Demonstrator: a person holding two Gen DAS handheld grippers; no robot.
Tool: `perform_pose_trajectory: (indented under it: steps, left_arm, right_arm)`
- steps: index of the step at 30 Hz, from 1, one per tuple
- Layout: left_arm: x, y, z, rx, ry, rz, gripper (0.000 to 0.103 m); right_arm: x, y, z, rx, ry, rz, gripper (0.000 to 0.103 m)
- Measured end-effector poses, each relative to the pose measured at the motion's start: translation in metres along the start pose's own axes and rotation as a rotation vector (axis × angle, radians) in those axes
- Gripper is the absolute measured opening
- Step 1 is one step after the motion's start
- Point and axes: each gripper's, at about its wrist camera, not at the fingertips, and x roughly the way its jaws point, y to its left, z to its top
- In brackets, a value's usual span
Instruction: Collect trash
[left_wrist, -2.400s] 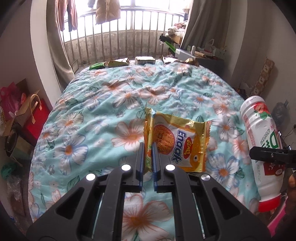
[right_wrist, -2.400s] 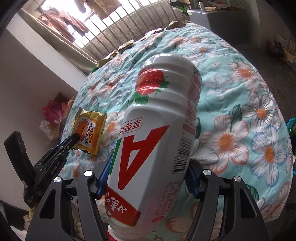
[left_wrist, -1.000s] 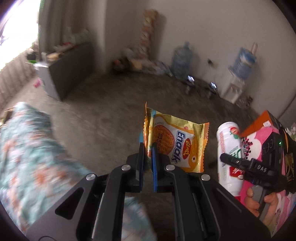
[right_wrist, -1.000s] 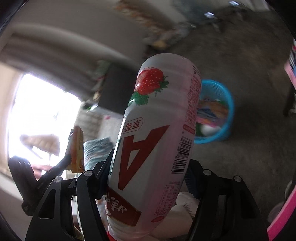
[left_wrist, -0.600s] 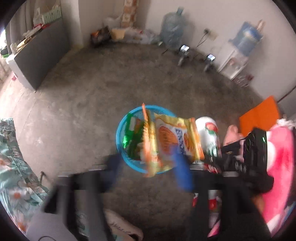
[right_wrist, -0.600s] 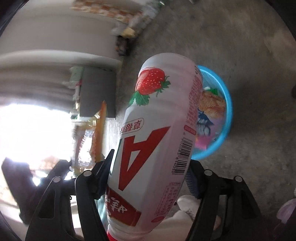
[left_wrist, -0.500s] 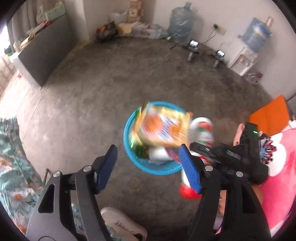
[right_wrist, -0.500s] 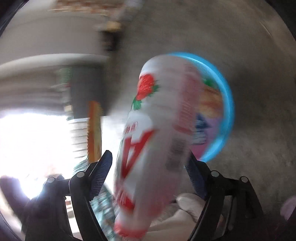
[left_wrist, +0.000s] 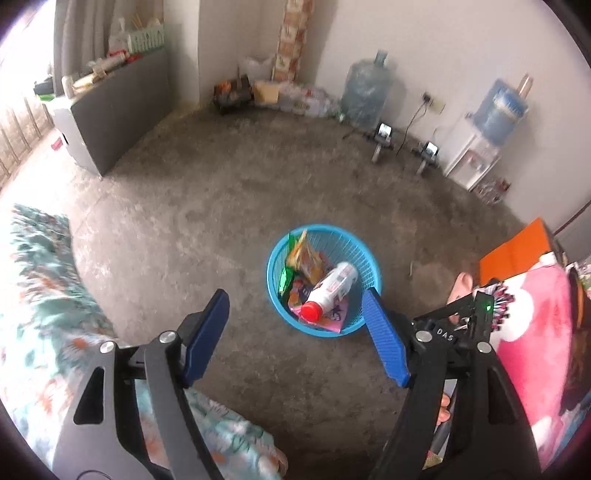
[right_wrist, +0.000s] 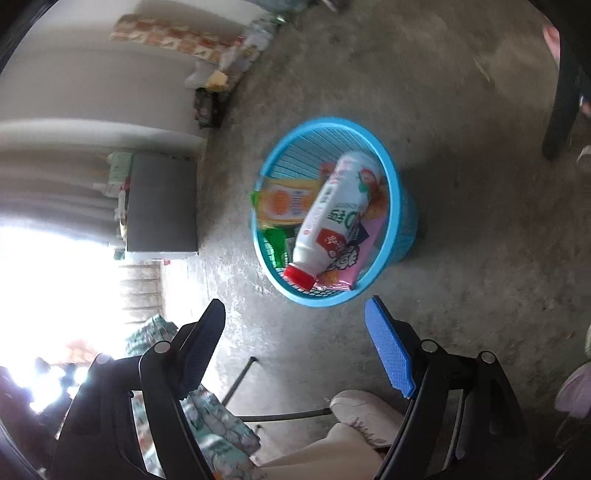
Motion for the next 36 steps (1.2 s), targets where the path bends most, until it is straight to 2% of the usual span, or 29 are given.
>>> perform_pose_trajectory:
  steps: [4, 8, 11, 14, 18, 19, 21, 26, 29, 33, 36]
  left_arm:
    - [-0.066, 0.008, -0.022, 0.007, -0.092, 0.000, 0.079]
    - [-0.136, 0.025, -0.061, -0.006, -0.210, 0.036, 0.084]
    - [-0.181, 0.040, -0.098, -0.058, -0.294, 0.113, 0.091]
    - [-0.222, 0.057, -0.141, -0.140, -0.348, 0.194, 0.093]
    - [-0.256, 0.074, -0.189, -0.280, -0.376, 0.345, 0.094]
    - [-0.266, 0.078, -0.204, -0.330, -0.378, 0.407, 0.094]
    - [-0.279, 0.082, -0.224, -0.397, -0.397, 0.473, 0.094]
    - [-0.298, 0.088, -0.273, -0.495, -0.420, 0.648, 0.094]
    - [-0.301, 0.093, -0.291, -0.509, -0.397, 0.677, 0.094]
    - [-0.301, 0.093, -0.305, -0.544, -0.365, 0.711, 0.094]
    - [-0.295, 0.089, -0.313, -0.582, -0.357, 0.705, 0.094]
  right_arm:
    - [-0.036, 0.039, -0.018, -0.140, -0.042, -0.020, 0.076]
    - [-0.064, 0.107, -0.059, -0.393, -0.070, -0.043, 0.077]
    - [-0.092, 0.175, -0.117, -0.678, -0.132, -0.042, 0.078]
    - [-0.120, 0.223, -0.175, -0.905, -0.201, -0.013, 0.089]
    - [-0.149, 0.262, -0.244, -1.136, -0.238, 0.019, 0.095]
    - [-0.152, 0.267, -0.257, -1.174, -0.233, 0.022, 0.096]
    - [-0.155, 0.272, -0.285, -1.236, -0.201, 0.020, 0.096]
    - [-0.160, 0.265, -0.331, -1.295, -0.086, -0.003, 0.096]
    - [-0.164, 0.257, -0.351, -1.317, -0.071, -0.054, 0.096]
    - [-0.174, 0.251, -0.367, -1.383, -0.166, -0.119, 0.096]
    - [-0.179, 0.245, -0.373, -1.412, -0.212, -0.158, 0.097]
